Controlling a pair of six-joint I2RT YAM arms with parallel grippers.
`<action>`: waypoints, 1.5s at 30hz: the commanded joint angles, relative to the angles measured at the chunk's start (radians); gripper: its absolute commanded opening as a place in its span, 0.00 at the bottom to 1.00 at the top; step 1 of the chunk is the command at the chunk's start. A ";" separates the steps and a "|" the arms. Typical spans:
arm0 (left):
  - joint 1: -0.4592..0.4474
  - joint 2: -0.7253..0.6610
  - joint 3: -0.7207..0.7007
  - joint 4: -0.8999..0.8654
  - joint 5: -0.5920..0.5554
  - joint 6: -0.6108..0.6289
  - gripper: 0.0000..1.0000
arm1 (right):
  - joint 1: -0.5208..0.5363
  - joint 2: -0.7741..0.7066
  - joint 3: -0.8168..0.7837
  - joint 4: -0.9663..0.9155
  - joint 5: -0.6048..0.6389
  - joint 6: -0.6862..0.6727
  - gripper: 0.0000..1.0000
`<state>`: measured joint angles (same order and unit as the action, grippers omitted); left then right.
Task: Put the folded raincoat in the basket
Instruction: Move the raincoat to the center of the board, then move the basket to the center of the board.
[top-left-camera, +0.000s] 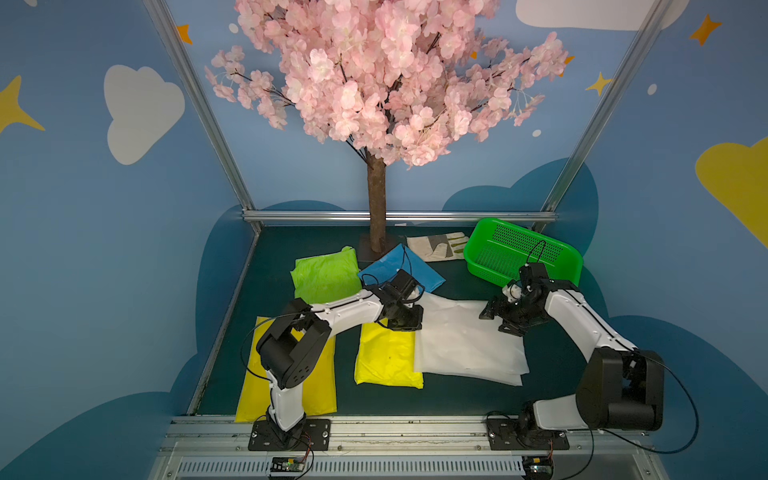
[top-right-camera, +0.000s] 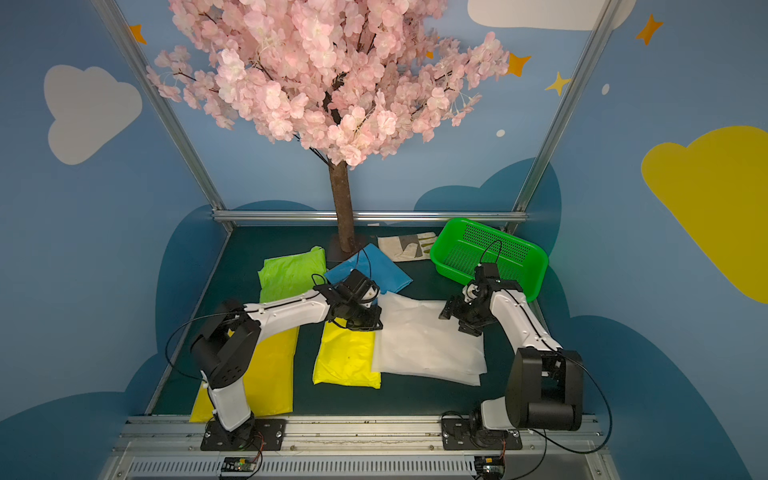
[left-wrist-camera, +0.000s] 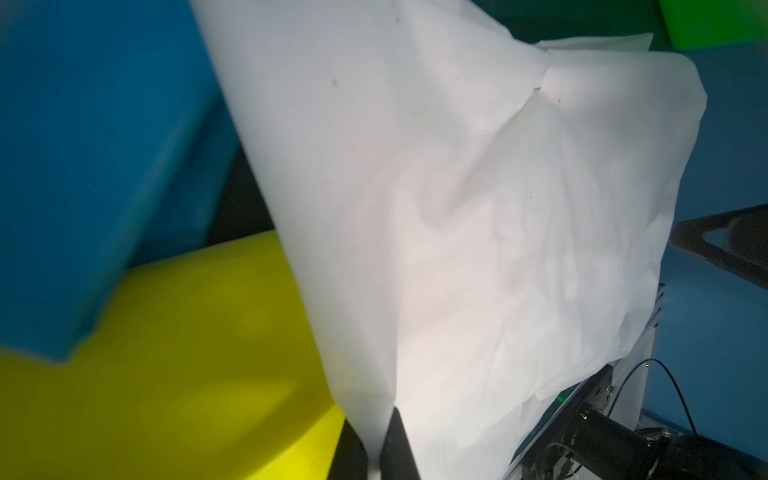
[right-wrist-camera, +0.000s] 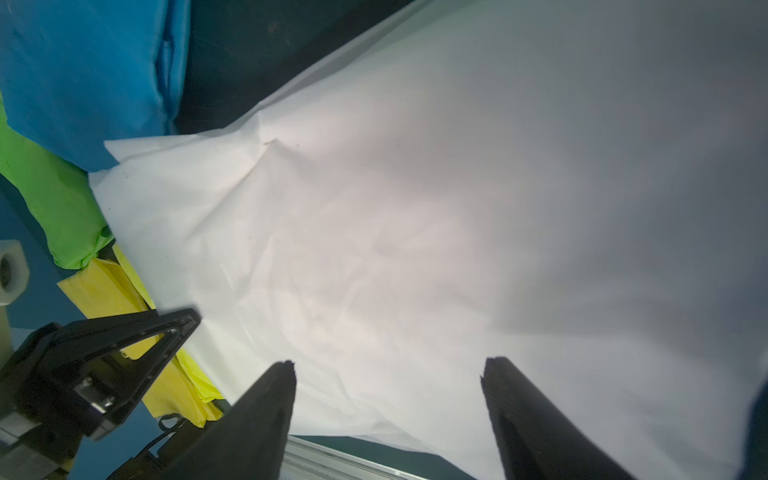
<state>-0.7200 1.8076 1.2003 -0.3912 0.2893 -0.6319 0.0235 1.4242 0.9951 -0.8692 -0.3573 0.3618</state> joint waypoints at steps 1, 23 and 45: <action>0.049 -0.112 -0.059 -0.070 -0.007 0.056 0.02 | 0.013 0.004 0.032 -0.017 0.006 -0.005 0.77; 0.320 -0.344 -0.349 -0.067 0.085 0.120 0.02 | -0.005 0.515 0.822 -0.233 0.257 0.009 0.77; 0.396 -0.459 -0.335 -0.162 0.027 0.108 0.03 | -0.001 0.490 0.565 -0.239 0.144 -0.029 0.73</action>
<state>-0.3408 1.3804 0.8593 -0.5022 0.3450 -0.5240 0.0067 2.0674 1.6871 -1.1389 -0.1547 0.3473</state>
